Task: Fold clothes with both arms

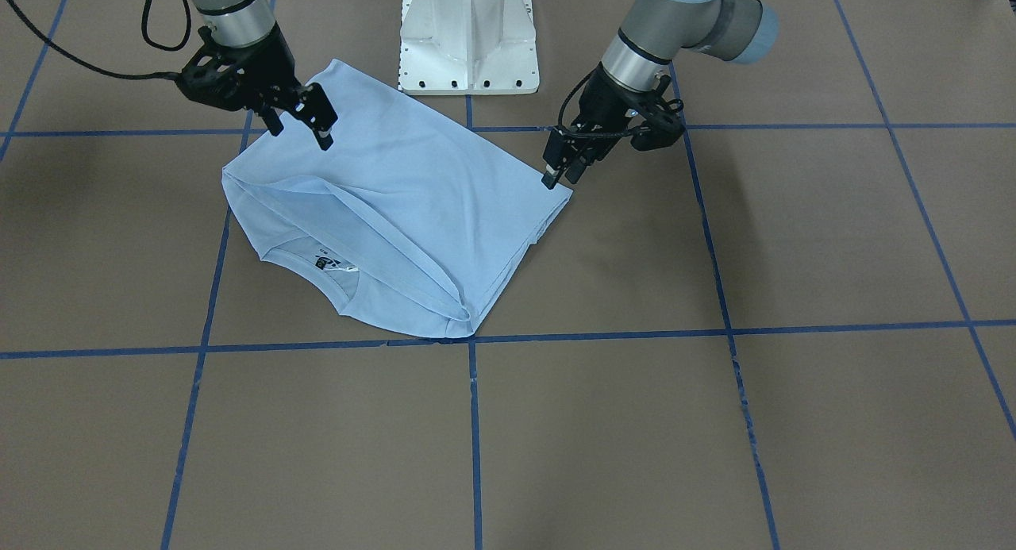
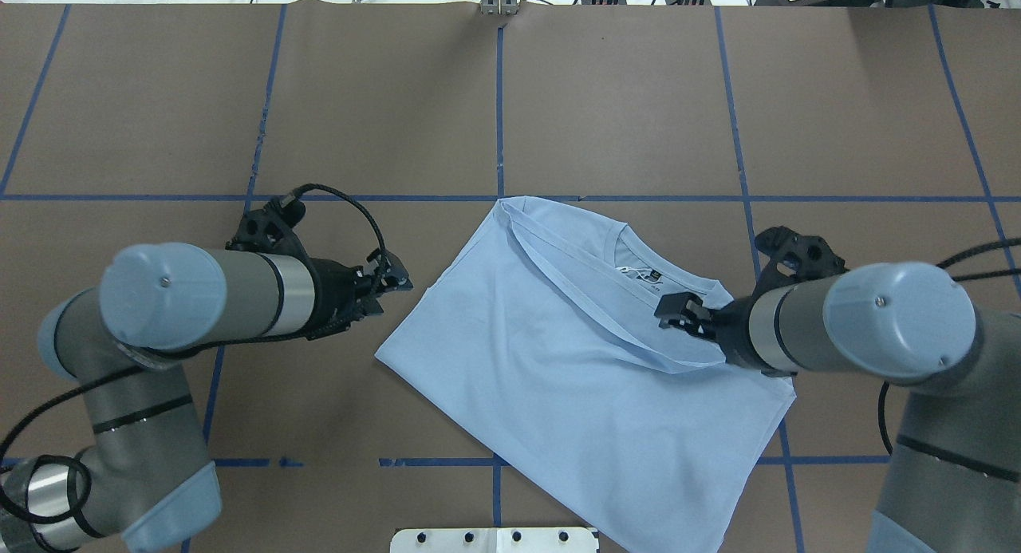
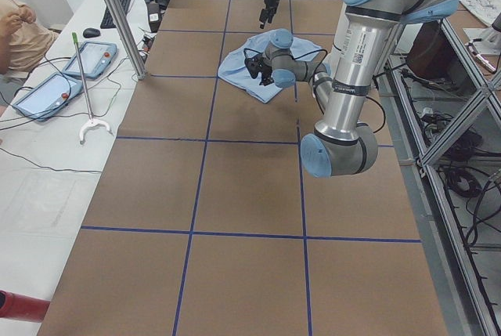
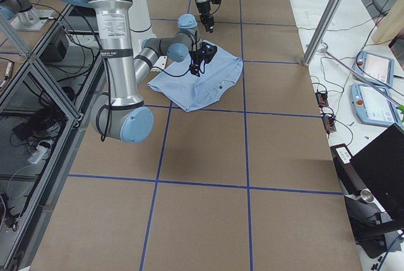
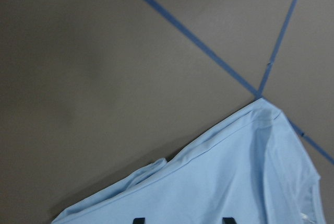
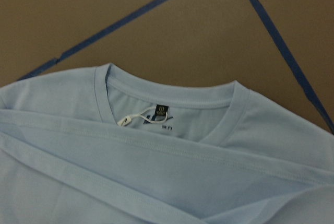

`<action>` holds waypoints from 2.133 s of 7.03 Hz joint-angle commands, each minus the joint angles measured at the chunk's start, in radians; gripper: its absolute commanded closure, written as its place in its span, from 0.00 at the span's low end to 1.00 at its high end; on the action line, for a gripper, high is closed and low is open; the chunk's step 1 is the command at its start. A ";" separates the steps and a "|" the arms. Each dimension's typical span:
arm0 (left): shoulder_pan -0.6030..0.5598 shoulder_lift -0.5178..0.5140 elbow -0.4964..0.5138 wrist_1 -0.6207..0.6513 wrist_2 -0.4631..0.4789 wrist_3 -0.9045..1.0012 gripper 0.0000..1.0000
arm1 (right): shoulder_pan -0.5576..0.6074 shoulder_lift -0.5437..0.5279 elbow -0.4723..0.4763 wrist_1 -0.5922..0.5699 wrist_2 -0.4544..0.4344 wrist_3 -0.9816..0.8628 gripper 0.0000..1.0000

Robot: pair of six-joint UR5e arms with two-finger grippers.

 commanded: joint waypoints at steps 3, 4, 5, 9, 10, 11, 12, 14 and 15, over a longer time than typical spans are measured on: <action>0.064 -0.025 0.080 0.060 0.040 -0.003 0.42 | 0.046 0.044 -0.053 0.001 0.003 -0.038 0.00; 0.066 -0.025 0.086 0.060 0.042 -0.002 0.42 | 0.046 0.044 -0.058 0.001 0.003 -0.038 0.00; 0.066 -0.026 0.112 0.058 0.043 0.000 0.43 | 0.046 0.044 -0.062 0.001 0.001 -0.038 0.00; 0.066 -0.025 0.120 0.060 0.053 0.000 0.51 | 0.044 0.059 -0.082 0.001 -0.002 -0.031 0.00; 0.066 -0.023 0.120 0.060 0.054 0.008 0.54 | 0.047 0.064 -0.084 0.001 -0.002 -0.027 0.00; 0.064 -0.022 0.128 0.061 0.054 0.011 0.61 | 0.050 0.079 -0.088 0.001 -0.002 -0.027 0.00; 0.064 -0.025 0.126 0.063 0.054 0.011 0.59 | 0.050 0.082 -0.093 0.001 -0.002 -0.026 0.00; 0.064 -0.028 0.116 0.121 0.054 0.011 0.51 | 0.052 0.093 -0.093 -0.001 0.000 -0.024 0.00; 0.064 -0.043 0.111 0.147 0.054 0.009 0.51 | 0.052 0.093 -0.093 -0.001 0.000 -0.024 0.00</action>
